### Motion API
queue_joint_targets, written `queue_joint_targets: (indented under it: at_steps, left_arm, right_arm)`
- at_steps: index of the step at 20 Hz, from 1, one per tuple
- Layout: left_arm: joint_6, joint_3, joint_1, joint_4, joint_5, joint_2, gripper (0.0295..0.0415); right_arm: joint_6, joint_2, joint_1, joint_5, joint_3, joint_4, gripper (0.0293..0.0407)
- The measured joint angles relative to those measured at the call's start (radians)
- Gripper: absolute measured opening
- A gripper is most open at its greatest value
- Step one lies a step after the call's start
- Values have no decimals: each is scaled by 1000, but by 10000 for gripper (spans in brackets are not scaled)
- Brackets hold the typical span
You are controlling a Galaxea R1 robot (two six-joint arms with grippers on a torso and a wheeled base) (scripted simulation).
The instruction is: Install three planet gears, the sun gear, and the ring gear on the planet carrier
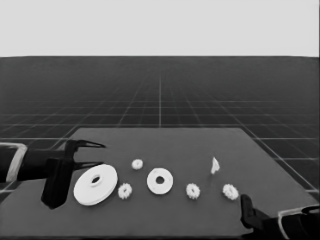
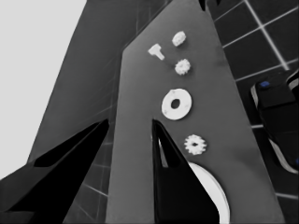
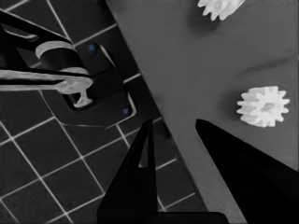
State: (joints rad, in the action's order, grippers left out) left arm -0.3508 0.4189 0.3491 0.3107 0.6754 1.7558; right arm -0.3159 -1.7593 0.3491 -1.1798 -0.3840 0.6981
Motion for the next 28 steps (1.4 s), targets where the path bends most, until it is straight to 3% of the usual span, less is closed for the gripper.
queue_joint_targets:
  at_steps: [1, 2, 3, 4, 5, 6, 7, 8, 9, 11, 13, 14, 15, 17, 24, 26, 28]
  left_arm:
    - [3, -71, -71, -73, 49, -3, 295]
    - [2, -43, -45, -44, 30, -2, 297]
    - [1, -25, -29, -26, 18, -1, 314]
    - [1, -15, -20, -15, 11, -1, 347]
    - [487, -56, -226, 471, 446, 220, 375]
    - [987, 34, -331, 526, 925, 514, 395]
    - [1417, 215, -347, 301, 983, 667, 403]
    - [1614, 375, -352, 134, 959, 715, 397]
    - [1699, 489, -356, 34, 922, 736, 391]
    - [1752, 615, -363, -63, 883, 760, 386]
    - [1762, 667, -366, -97, 870, 770, 385]
    - [1763, 679, -366, -105, 868, 773, 385]
    - [1740, 723, -457, -13, 847, 784, 385]
    - [1707, 790, -551, 64, 815, 803, 385]
    - [1686, 834, -590, 97, 792, 817, 385]
    - [1685, 835, -591, 98, 792, 817, 314]
    - [1685, 835, -590, 98, 792, 817, 312]
  right_arm:
    - [3, -14, 54, 23, 53, -76, 293]
    - [2, -8, 34, 14, 29, -45, 308]
    - [1, -5, 22, 8, 16, -26, 337]
    - [1, -3, 15, 4, 8, -16, 368]
    - [0, -1, 11, 2, 3, -9, 380]
    - [0, -1, 9, 1, 1, -6, 383]
    - [0, 0, 7, 1, -1, -3, 384]
    - [0, 0, 7, 0, -2, -2, 384]
    - [0, 0, 6, 0, -2, -1, 385]
    - [0, 0, 6, 0, -3, -1, 385]
    - [0, 0, 6, 0, -3, -1, 385]
    - [0, 0, 6, 0, -3, -1, 385]
    - [0, 0, 6, 0, -3, 0, 385]
    - [0, 0, 6, 0, -3, 0, 385]
    - [0, 0, 6, 0, -3, 0, 385]
    - [0, 0, 6, 0, -3, 0, 385]
    - [0, 0, 6, 0, -3, 0, 385]
